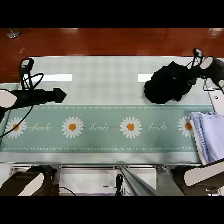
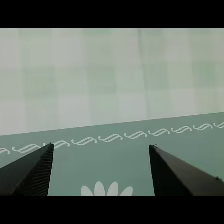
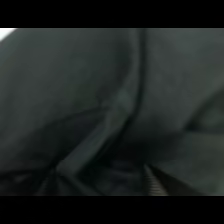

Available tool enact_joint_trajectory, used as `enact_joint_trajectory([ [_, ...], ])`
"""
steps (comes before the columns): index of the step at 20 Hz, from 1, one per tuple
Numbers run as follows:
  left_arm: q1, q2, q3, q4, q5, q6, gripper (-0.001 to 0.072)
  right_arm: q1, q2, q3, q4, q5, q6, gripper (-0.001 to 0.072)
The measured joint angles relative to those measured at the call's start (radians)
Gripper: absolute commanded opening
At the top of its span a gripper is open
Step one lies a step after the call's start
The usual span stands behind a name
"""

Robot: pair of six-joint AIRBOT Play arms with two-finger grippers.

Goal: Fold the shirts.

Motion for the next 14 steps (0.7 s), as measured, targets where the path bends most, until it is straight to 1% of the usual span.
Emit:
enact_joint_trajectory([
  [1,0.0,-0.011,0.0,0.0,0.0,0.0,0.0703,0.002,-0.014,0.009,0.008,0.018,-0.007,0.0031],
  [3,0.0,-0.029,0.006,0.0,-0.01,0.0,0.0703,0.003,-0.024,0.041,0.045,0.061,-0.06,0.0031],
  [4,0.003,-0.033,0.021,0.002,-0.031,0.003,0.0703,0.004,-0.019,0.069,0.07,0.094,-0.086,0.0031],
  [7,0.031,-0.029,0.114,0.023,-0.143,0.012,0.0703,0.007,0.05,0.214,0.125,0.121,-0.148,0.0031],
  [10,0.066,0.028,0.201,0.03,-0.287,0.019,0.0703,0.018,0.179,0.367,0.166,0.13,-0.199,0.0031],
  [14,0.076,0.193,0.146,-0.025,-0.406,0.021,0.0703,0.077,0.398,0.467,0.195,0.148,-0.287,0.0031],
])
